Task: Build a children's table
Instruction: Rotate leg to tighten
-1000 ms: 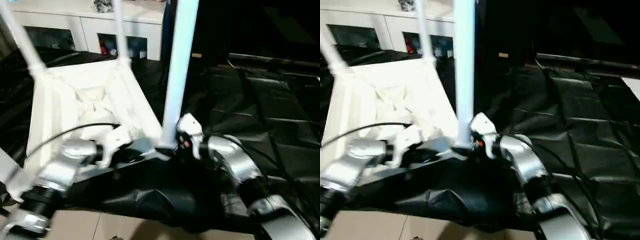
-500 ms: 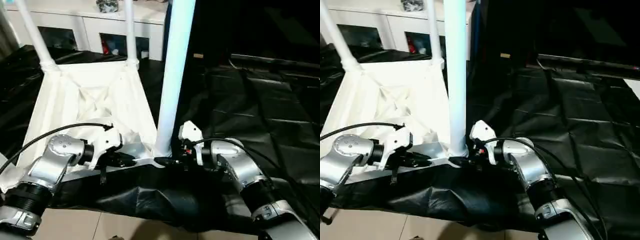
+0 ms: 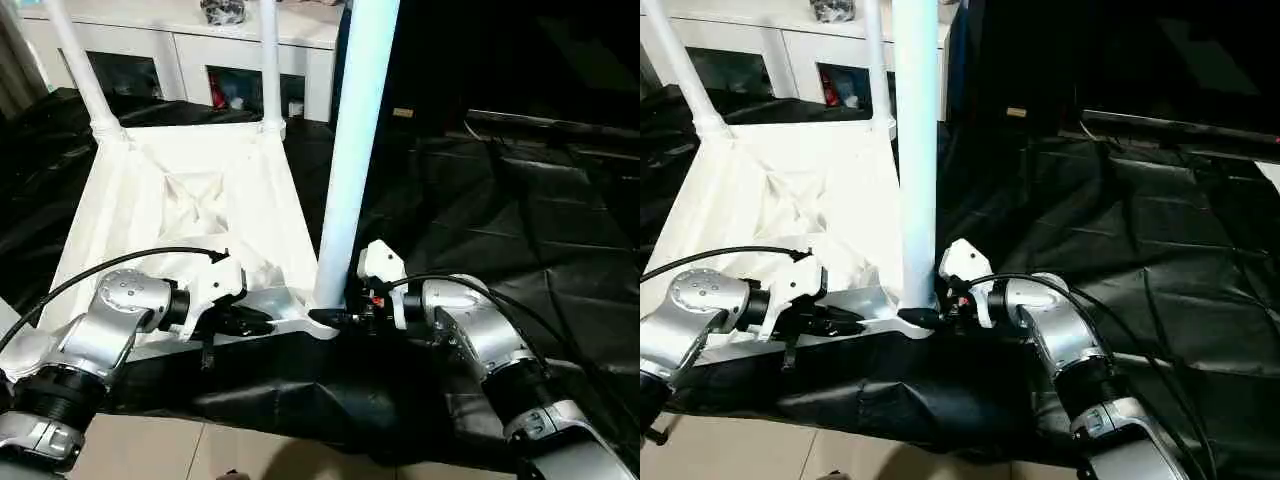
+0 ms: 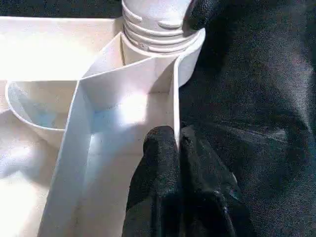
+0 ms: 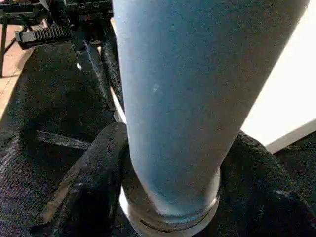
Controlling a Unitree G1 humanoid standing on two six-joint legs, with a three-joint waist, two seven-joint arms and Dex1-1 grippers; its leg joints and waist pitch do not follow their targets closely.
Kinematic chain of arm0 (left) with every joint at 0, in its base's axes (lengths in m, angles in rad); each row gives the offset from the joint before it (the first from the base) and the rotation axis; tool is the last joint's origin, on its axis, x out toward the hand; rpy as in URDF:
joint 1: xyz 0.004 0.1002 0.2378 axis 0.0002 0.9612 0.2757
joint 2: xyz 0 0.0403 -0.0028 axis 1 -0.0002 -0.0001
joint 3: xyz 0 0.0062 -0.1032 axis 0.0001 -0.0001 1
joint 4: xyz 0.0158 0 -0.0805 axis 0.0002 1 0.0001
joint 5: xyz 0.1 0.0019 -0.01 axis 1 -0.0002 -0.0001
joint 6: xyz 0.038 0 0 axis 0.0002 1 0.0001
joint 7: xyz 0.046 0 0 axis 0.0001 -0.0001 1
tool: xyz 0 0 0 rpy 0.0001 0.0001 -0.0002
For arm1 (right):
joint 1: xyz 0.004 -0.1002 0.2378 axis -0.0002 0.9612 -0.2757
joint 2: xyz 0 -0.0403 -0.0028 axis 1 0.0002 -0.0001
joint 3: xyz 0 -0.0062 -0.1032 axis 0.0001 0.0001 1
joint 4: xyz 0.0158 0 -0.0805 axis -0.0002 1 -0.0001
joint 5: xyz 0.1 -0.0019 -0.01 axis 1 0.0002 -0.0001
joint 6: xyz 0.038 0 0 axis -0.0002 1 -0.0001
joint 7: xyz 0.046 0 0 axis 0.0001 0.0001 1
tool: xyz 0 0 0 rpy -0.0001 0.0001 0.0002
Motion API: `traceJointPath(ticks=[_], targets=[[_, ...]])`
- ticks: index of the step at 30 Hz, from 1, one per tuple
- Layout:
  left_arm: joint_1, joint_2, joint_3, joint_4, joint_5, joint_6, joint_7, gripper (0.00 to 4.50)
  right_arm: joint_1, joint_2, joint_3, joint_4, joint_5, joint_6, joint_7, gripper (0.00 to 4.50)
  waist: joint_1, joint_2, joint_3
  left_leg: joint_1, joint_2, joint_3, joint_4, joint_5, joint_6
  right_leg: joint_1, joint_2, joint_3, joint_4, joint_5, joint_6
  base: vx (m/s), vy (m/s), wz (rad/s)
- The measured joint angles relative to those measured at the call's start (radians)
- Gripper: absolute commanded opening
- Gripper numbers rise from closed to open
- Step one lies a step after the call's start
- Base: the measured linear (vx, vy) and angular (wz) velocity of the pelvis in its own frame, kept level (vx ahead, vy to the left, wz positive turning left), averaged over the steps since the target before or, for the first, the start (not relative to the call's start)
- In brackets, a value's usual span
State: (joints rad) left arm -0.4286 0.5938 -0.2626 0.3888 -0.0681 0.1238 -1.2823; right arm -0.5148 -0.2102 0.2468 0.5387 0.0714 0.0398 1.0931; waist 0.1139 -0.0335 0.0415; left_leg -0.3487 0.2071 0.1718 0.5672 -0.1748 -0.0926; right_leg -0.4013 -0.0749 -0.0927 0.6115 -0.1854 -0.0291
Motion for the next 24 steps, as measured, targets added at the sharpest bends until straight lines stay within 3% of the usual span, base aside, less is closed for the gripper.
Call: traceJointPath(ticks=[13,15,19,24], targets=[[-0.002,-0.038,0.014,0.019,0.007,0.001,0.056,0.00,0.023,0.022,-0.014,-0.017,-0.005,0.013,-0.078,2.49,0.001,0.003,0.000,0.001,0.000,0.000,0.001,0.000,0.000,0.003,-0.001,0.000,0.001,0.001,-0.001,0.000,0.000,0.00],[-0.014,-0.070,0.022,0.037,0.018,0.007,0.113,0.00,0.022,0.050,-0.036,-0.004,-0.022,0.012,-0.165,2.48,-0.001,0.003,0.000,0.002,0.000,0.000,0.002,0.000,0.000,0.004,-0.001,0.000,0.001,0.001,0.000,0.000,0.000,0.00],[-0.050,-0.215,0.028,0.072,0.072,0.067,0.323,0.00,-0.001,0.171,-0.132,0.064,-0.047,0.041,-0.528,2.20,-0.007,0.007,0.002,0.007,-0.001,0.000,0.002,0.000,0.000,0.006,-0.001,0.000,0.000,0.000,0.004,0.000,0.000,0.00],[-0.056,-0.293,0.022,0.087,0.106,0.095,0.436,0.00,-0.016,0.207,-0.153,0.100,-0.067,0.046,-0.696,2.09,-0.012,0.016,0.001,0.018,-0.001,-0.002,0.001,0.000,0.000,0.018,-0.002,-0.001,-0.005,-0.002,0.006,0.000,0.000,0.00]])
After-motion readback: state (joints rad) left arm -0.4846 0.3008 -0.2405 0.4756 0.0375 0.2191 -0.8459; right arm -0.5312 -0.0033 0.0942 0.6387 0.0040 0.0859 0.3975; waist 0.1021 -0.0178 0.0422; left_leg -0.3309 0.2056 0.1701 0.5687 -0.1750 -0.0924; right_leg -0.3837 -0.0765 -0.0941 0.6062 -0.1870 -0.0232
